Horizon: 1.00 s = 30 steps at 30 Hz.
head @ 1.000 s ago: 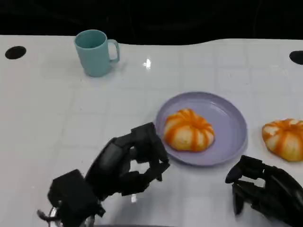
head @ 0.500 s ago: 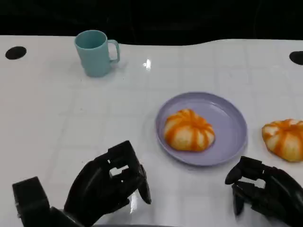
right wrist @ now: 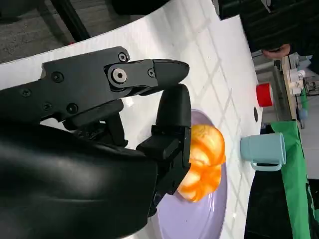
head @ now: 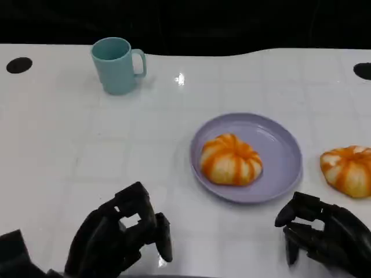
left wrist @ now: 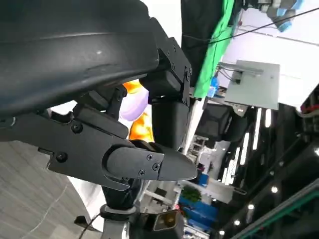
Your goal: Grasp the bread from the table and place it into the plate.
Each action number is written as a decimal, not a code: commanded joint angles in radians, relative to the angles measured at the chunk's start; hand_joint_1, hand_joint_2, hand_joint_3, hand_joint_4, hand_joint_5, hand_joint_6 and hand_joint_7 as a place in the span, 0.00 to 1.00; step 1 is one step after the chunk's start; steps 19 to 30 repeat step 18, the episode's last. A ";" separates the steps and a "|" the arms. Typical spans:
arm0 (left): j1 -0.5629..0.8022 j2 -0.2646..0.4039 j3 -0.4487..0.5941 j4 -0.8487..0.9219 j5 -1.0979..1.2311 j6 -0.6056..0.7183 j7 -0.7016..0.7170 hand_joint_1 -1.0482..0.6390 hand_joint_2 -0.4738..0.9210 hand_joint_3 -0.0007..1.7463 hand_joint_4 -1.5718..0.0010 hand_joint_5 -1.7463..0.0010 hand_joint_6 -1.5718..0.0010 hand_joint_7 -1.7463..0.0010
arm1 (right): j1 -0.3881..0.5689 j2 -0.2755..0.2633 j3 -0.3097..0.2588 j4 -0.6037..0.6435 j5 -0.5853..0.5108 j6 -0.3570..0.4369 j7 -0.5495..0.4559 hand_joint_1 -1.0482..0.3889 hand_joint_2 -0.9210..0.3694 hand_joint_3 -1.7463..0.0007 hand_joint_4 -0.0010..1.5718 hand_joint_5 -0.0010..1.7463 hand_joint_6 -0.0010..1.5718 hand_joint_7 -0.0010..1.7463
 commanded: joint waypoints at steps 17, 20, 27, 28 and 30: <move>-0.027 -0.019 0.053 0.083 0.014 -0.010 -0.050 0.20 1.00 0.13 0.48 0.00 0.62 0.00 | -0.020 -0.025 -0.018 0.082 0.012 -0.049 0.025 0.39 0.00 0.85 0.41 1.00 0.43 0.78; -0.028 -0.020 0.055 0.084 0.015 -0.009 -0.051 0.20 1.00 0.13 0.47 0.00 0.62 0.00 | -0.022 -0.025 -0.018 0.086 0.013 -0.051 0.028 0.39 0.00 0.85 0.41 1.00 0.43 0.78; -0.028 -0.020 0.055 0.084 0.015 -0.009 -0.051 0.20 1.00 0.13 0.47 0.00 0.62 0.00 | -0.022 -0.025 -0.018 0.086 0.013 -0.051 0.028 0.39 0.00 0.85 0.41 1.00 0.43 0.78; -0.028 -0.020 0.055 0.084 0.015 -0.009 -0.051 0.20 1.00 0.13 0.47 0.00 0.62 0.00 | -0.022 -0.025 -0.018 0.086 0.013 -0.051 0.028 0.39 0.00 0.85 0.41 1.00 0.43 0.78; -0.028 -0.020 0.055 0.084 0.015 -0.009 -0.051 0.20 1.00 0.13 0.47 0.00 0.62 0.00 | -0.022 -0.025 -0.018 0.086 0.013 -0.051 0.028 0.39 0.00 0.85 0.41 1.00 0.43 0.78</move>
